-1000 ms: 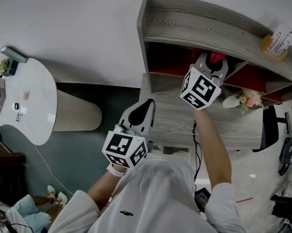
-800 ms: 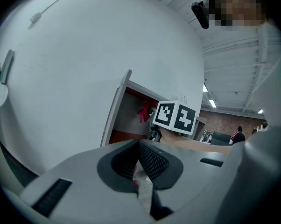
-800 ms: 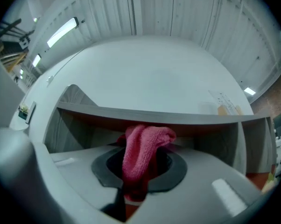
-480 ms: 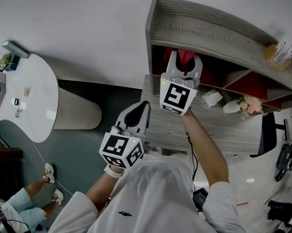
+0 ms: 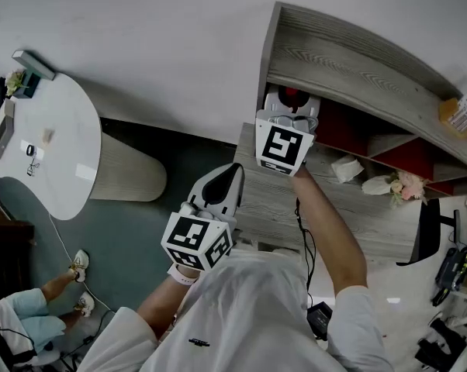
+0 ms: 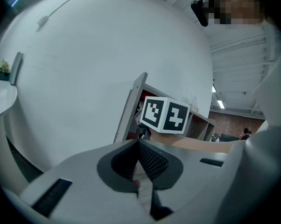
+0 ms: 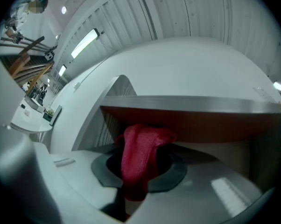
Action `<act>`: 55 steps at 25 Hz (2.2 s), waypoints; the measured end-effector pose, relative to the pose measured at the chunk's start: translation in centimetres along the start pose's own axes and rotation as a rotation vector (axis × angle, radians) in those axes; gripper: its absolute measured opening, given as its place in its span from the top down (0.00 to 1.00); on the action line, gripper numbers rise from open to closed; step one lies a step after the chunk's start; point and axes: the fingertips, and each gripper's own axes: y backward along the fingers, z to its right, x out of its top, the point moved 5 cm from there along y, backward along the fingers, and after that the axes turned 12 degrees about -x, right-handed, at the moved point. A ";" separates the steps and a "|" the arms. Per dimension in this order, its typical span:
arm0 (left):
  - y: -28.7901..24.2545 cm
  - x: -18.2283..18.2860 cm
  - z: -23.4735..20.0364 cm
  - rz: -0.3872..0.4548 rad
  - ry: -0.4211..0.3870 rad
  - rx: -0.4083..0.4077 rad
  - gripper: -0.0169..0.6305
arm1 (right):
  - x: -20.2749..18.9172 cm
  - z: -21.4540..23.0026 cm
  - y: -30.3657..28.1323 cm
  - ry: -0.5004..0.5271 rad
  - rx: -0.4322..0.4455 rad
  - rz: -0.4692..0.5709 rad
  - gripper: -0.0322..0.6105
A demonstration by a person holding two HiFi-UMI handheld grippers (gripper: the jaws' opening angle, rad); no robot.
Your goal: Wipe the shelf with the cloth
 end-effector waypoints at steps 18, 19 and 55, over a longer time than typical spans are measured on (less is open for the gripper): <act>-0.2 -0.4 0.5 -0.022 -0.006 0.028 0.96 | -1.0 1.2 -2.5 0.039 0.091 0.056 0.85; -0.1 -0.5 0.6 -0.023 -0.006 0.029 0.96 | -1.0 1.5 -2.6 0.048 0.083 0.054 0.85; -3.8 -1.3 5.6 -0.078 -0.064 -0.127 0.96 | -3.2 22.7 3.0 -0.710 -0.574 -0.149 0.85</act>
